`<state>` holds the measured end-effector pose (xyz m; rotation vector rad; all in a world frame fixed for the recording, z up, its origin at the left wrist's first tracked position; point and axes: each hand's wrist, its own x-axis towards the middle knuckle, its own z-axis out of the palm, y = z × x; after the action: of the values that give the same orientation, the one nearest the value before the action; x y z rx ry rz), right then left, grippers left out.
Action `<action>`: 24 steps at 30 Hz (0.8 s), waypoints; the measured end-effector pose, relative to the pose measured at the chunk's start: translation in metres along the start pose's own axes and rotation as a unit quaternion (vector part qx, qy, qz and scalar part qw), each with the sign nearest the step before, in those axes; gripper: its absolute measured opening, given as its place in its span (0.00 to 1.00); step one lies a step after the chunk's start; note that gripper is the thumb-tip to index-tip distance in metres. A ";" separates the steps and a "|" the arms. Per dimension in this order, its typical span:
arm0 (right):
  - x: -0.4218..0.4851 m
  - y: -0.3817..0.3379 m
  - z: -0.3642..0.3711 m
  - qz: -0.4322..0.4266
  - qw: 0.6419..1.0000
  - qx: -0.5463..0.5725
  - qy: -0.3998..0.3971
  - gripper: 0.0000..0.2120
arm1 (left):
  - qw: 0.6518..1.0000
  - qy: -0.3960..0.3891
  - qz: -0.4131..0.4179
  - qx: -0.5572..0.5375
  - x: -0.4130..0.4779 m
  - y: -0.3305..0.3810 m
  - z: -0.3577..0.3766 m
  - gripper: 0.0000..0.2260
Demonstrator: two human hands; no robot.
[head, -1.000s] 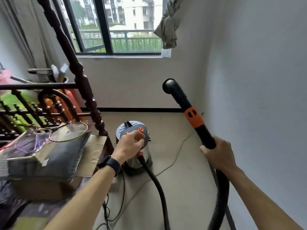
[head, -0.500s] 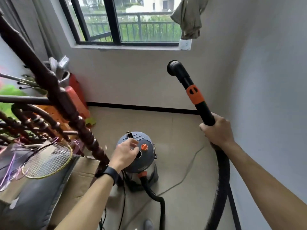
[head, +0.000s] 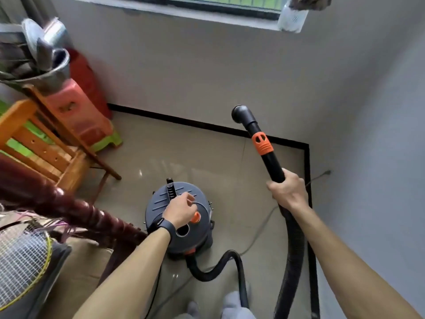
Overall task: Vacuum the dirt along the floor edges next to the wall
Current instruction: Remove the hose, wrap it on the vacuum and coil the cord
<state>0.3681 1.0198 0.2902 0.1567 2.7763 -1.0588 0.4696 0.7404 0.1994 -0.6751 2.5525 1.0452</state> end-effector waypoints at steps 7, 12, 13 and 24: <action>0.088 0.039 0.087 0.029 0.993 -0.030 -0.109 0.06 | 0.991 -0.004 -0.124 0.042 0.069 -0.026 0.060 0.14; 0.096 0.089 0.171 0.043 0.975 -0.077 -0.202 0.07 | 0.979 0.012 -0.175 0.107 0.098 -0.063 0.111 0.13; 0.095 0.100 0.187 0.050 0.971 -0.087 -0.219 0.06 | 0.976 0.015 -0.184 0.113 0.104 -0.071 0.122 0.14; 0.074 0.160 0.263 0.084 0.952 -0.143 -0.256 0.06 | 0.924 0.137 -0.060 0.352 0.142 -0.125 0.191 0.09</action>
<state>0.3512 0.9663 -0.0214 0.0655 2.3545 -0.5453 0.4340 0.7556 -0.0659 -0.7811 2.7896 -0.0532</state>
